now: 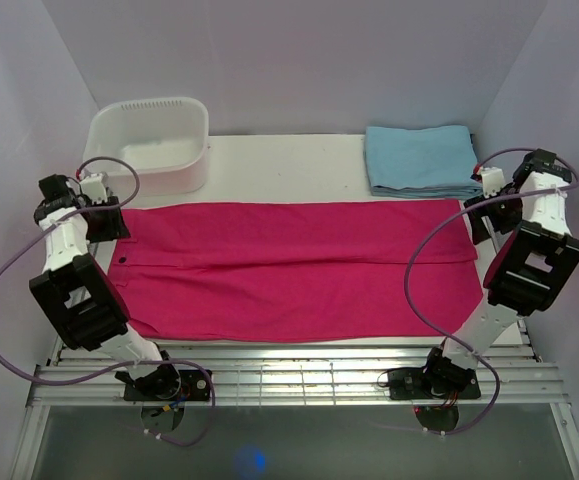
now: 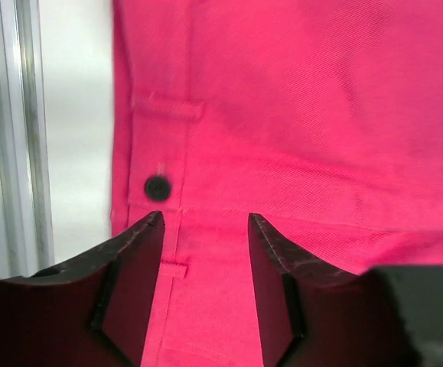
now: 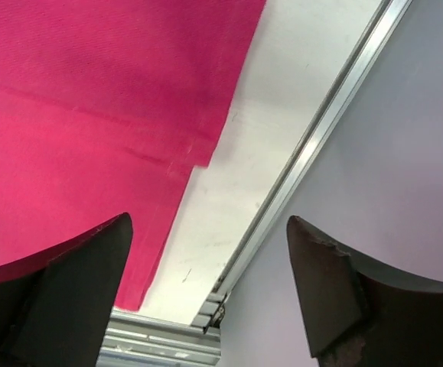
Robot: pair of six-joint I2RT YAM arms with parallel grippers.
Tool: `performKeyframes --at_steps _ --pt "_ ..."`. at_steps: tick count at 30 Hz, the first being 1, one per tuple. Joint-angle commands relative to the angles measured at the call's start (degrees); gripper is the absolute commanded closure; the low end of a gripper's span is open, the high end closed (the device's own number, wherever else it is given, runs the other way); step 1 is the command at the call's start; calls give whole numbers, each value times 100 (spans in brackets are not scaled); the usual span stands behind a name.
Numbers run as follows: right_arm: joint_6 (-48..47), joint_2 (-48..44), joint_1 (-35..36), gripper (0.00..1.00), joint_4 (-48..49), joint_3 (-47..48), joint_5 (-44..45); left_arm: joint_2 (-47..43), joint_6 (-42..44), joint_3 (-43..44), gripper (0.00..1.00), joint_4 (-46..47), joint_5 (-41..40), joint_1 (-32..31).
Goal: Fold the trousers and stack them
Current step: Flatten the trousers out
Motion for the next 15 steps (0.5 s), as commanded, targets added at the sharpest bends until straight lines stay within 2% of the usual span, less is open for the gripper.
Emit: performKeyframes --at_steps 1,2,3,7,9,15 --pt "-496 -828 -36 15 -696 -296 -412 -336 410 279 41 -123 337 -368" --pt "-592 -907 16 22 -802 -593 -518 -319 445 209 36 -88 320 -438" --pt "-610 -978 69 35 -864 -787 -606 -275 420 174 36 17 267 -604" --pt "-558 -1285 367 60 -654 -1894 -590 6 60 -28 38 570 30 -922" --pt "-461 -1339 552 67 -277 -2491 -423 226 -150 -73 41 816 -146 -1071" --pt "-417 -953 658 76 812 -3346 357 1059 -652 6 49 1326 -558 -1116"
